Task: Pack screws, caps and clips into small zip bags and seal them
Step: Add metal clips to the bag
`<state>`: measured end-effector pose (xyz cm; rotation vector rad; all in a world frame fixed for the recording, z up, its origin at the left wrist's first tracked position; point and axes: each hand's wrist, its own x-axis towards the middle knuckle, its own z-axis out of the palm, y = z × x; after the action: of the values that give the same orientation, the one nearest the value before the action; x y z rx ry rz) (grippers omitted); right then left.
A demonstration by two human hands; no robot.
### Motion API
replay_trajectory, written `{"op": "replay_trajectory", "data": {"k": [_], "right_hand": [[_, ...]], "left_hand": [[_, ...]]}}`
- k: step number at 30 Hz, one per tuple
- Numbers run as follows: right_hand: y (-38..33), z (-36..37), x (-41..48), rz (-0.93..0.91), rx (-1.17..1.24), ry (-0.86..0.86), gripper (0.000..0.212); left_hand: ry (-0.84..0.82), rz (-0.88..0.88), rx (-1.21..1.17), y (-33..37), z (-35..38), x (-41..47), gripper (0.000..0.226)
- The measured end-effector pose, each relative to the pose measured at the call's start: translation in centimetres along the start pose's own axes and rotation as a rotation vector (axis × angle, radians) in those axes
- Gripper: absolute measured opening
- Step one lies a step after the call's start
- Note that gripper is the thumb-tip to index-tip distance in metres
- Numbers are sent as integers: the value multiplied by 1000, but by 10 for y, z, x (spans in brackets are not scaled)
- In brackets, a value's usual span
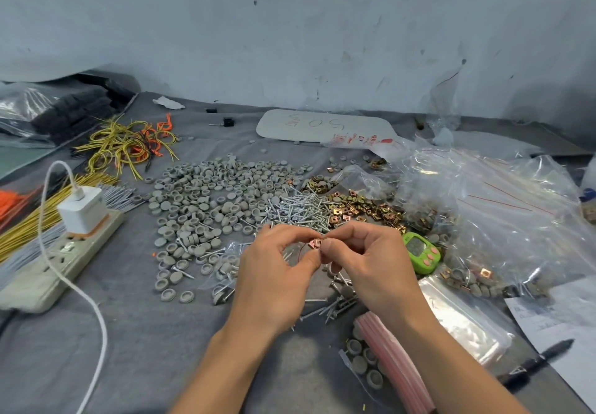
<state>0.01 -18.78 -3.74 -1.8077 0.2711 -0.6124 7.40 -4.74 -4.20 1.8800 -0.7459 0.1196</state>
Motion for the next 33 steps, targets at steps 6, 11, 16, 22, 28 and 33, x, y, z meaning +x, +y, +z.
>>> {"op": "replay_trajectory", "data": {"k": [6, 11, 16, 22, 28, 33], "right_hand": [[-2, 4, -4, -34, -38, 29, 21], [-1, 4, -4, -61, -80, 36, 20], [-1, 4, -4, -67, -109, 39, 20], [-5, -6, -3, -60, -275, 84, 14], [9, -48, 12, 147, -568, 137, 13], [9, -53, 13, 217, -696, 112, 20]], "left_hand": [[9, -13, -13, 1, 0, -2, 24], [-3, -53, -40, -1, 1, 0, 34], [-15, -62, -37, 0, 1, 1, 35], [-52, -98, 123, 4, -1, -4, 48], [-435, -83, 259, 6, -32, 3, 107], [-689, -83, 394, 1, -40, 4, 126]]}}
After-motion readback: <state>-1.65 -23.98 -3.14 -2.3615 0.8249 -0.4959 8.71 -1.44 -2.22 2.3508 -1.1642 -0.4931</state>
